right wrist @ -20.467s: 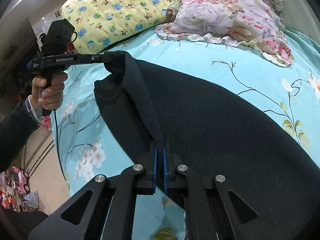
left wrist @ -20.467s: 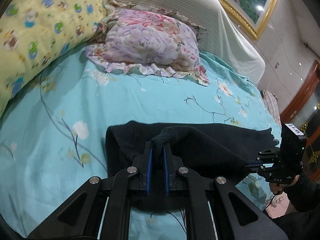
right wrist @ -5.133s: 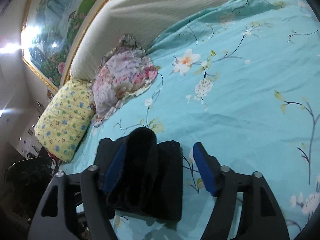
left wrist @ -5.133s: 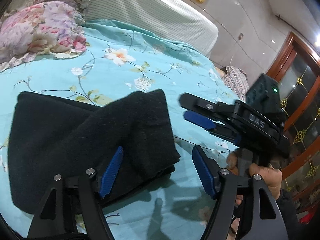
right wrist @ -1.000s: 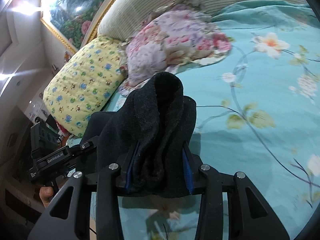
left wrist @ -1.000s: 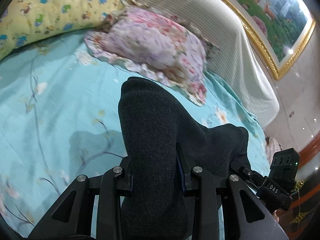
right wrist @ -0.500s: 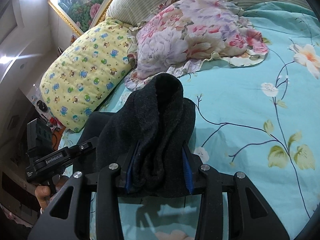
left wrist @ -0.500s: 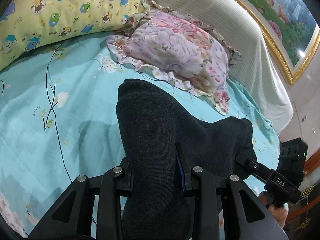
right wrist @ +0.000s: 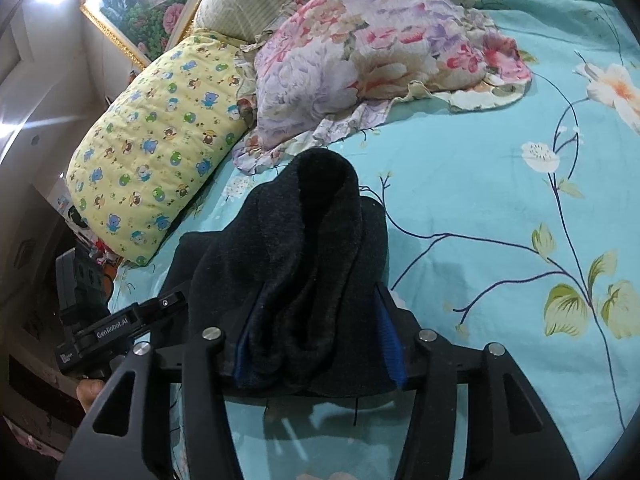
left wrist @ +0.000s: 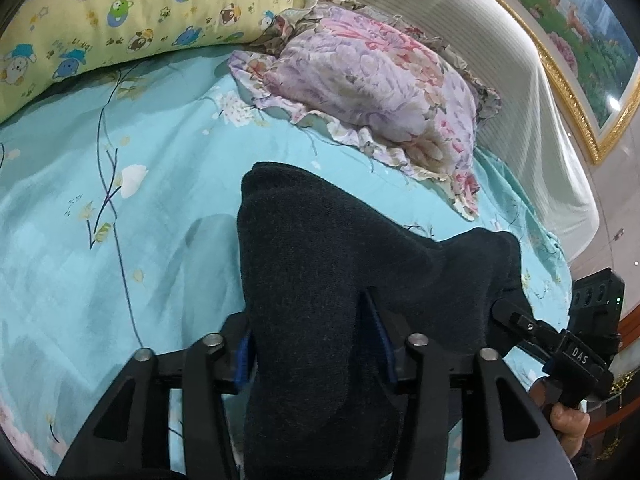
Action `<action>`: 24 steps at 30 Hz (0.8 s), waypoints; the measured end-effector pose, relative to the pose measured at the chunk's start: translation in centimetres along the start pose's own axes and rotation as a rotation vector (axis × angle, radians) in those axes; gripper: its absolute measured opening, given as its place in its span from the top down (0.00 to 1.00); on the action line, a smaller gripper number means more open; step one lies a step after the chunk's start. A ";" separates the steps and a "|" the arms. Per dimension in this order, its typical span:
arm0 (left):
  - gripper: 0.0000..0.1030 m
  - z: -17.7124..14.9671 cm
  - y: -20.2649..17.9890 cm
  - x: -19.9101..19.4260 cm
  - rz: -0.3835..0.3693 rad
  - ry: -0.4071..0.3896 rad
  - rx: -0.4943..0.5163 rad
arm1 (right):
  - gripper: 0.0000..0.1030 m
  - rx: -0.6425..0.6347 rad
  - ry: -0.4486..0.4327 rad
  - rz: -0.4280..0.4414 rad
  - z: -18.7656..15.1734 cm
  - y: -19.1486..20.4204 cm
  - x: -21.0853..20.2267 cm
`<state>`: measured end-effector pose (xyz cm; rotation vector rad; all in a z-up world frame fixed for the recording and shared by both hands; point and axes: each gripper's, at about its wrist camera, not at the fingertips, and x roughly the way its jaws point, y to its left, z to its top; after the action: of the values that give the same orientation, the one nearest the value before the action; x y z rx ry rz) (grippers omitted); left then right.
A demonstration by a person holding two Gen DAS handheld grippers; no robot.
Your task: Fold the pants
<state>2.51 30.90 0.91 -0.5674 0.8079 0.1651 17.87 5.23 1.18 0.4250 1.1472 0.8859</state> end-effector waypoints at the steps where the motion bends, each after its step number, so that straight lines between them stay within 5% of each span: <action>1: 0.43 -0.1 0.1 0.0 0.011 -0.001 0.003 | 0.45 -0.002 0.000 -0.005 -0.1 0.0 0.0; 6: 0.30 -0.5 0.9 -0.3 0.026 0.002 -0.016 | 0.34 -0.003 -0.001 -0.031 -0.4 -0.1 0.1; 24: 0.22 -2.2 0.9 -2.4 0.065 -0.003 -0.003 | 0.21 -0.065 -0.020 -0.077 -0.8 1.8 -1.3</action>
<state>-0.88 30.66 1.05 -0.5443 0.8235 0.2270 16.26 5.16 2.91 0.3335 1.1059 0.8479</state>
